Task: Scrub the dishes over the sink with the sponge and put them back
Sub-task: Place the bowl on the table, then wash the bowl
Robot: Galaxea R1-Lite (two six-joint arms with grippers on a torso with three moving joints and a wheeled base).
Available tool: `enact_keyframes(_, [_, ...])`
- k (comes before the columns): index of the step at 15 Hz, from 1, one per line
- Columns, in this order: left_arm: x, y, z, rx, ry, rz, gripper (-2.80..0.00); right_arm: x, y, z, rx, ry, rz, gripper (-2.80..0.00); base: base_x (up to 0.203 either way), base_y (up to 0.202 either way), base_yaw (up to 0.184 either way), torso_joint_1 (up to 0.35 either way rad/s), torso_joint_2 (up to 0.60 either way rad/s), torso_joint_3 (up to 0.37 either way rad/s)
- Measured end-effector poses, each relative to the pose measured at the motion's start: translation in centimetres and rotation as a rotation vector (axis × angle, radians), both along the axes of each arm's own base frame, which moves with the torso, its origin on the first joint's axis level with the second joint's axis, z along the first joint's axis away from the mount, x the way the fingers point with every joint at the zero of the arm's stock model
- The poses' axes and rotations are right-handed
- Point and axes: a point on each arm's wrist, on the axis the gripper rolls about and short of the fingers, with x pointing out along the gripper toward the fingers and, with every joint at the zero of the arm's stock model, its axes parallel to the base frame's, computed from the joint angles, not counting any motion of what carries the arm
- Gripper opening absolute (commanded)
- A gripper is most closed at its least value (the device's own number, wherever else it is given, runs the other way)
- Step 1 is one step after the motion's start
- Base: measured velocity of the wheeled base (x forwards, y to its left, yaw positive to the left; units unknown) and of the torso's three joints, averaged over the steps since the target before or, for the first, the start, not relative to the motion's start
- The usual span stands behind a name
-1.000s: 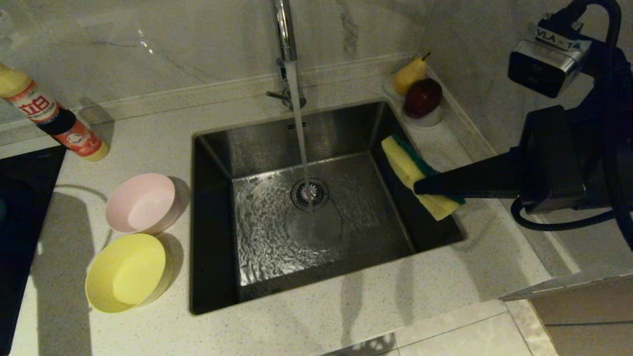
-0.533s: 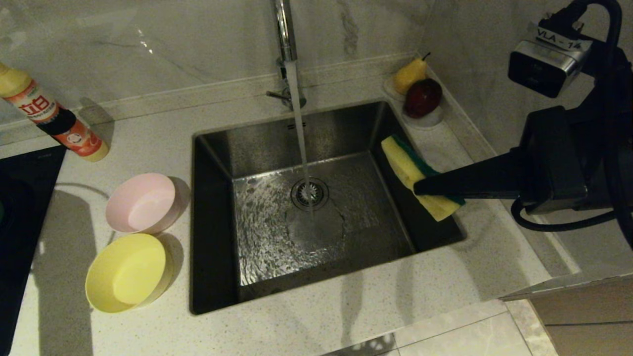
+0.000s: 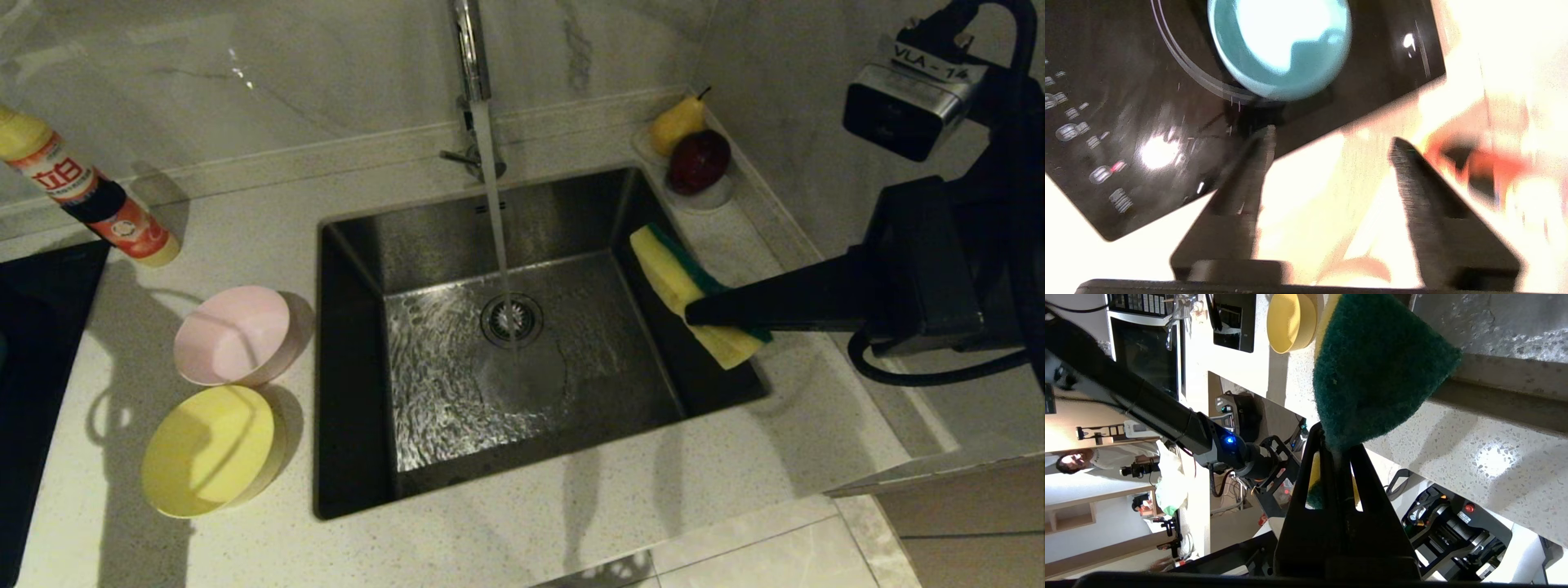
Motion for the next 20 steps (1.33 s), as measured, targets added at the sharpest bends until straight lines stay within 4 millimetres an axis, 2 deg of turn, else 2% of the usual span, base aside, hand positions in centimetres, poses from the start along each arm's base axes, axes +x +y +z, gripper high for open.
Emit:
enact_keyframes(3, [-1.2,-3.5,1.1,0.107,0.08,-0.17,-2.8,0.0,0.0,-0.1,-0.002,0.003,-0.002,-2.8,0.0,0.0,0.0,0.0,0.0,0.0])
enact_keyframes(7, [-0.8,-8.0,-0.6,0.247,0.221,-0.485,-2.8,0.3,0.2,-0.4,-0.01,0.014,-0.005,-2.8,0.0,0.0,0.0,0.0,0.0,0.0])
enact_keyframes(11, [0.1,-13.1,-1.9,0.294,0.245,-0.742,-2.8,0.6,0.4,-0.5,-0.016,0.021,-0.008,-2.8,0.0,0.0,0.0,0.0,0.0,0.0])
enact_keyframes(12, [0.3,-14.1,-2.3,0.285,0.246,-0.785,0.0,0.6,0.4,-0.6,-0.016,0.021,-0.008,-2.8,0.0,0.0,0.0,0.0,0.0,0.0])
enact_keyframes(15, [1.7,-15.8,-3.9,0.243,0.249,-0.857,0.0,0.7,0.4,-0.6,-0.018,0.023,-0.01,-2.8,0.0,0.0,0.0,0.0,0.0,0.0])
enact_keyframes(20, [4.7,-15.7,-6.3,0.258,0.267,-0.838,0.0,0.8,0.4,-0.8,-0.022,0.027,-0.017,-2.8,0.0,0.0,0.0,0.0,0.0,0.0])
